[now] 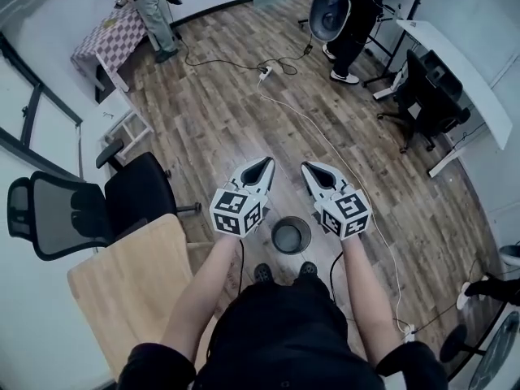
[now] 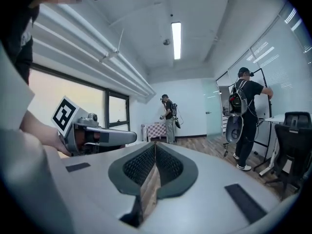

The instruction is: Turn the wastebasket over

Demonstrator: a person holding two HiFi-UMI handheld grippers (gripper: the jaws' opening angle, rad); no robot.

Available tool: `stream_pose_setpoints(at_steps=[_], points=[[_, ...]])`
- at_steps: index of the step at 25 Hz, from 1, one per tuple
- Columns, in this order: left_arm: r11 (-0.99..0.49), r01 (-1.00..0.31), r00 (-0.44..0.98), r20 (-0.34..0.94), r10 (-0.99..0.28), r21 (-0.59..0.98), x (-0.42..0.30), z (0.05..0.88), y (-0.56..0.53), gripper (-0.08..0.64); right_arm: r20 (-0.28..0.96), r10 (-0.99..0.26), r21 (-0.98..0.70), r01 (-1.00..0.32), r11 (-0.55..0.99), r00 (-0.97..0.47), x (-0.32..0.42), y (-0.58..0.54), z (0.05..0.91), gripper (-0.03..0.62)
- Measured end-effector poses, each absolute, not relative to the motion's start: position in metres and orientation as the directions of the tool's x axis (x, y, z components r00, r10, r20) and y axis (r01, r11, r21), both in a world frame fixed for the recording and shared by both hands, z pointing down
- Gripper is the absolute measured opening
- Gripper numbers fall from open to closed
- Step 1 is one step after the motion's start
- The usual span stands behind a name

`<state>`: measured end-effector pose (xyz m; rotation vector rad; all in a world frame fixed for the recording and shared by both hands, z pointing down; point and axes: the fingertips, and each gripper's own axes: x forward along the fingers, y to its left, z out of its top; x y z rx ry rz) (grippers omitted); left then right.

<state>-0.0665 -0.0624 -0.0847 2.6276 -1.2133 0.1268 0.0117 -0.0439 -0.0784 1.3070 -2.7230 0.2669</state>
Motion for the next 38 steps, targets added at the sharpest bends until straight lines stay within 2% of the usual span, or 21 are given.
stream_pose_setpoints(at_steps=[13, 38], points=[[-0.641, -0.758, 0.652, 0.12, -0.749, 0.118, -0.087, -0.153, -0.074, 0.017, 0.089, -0.773, -0.094, -0.778, 0.622, -0.628, 0.001, -0.06, -0.148, 0.034], [-0.634, -0.764, 0.645, 0.145, -0.75, 0.123, -0.095, -0.148, -0.078, 0.018, 0.141, -0.738, -0.083, -0.751, 0.655, -0.66, -0.015, -0.061, -0.142, 0.032]])
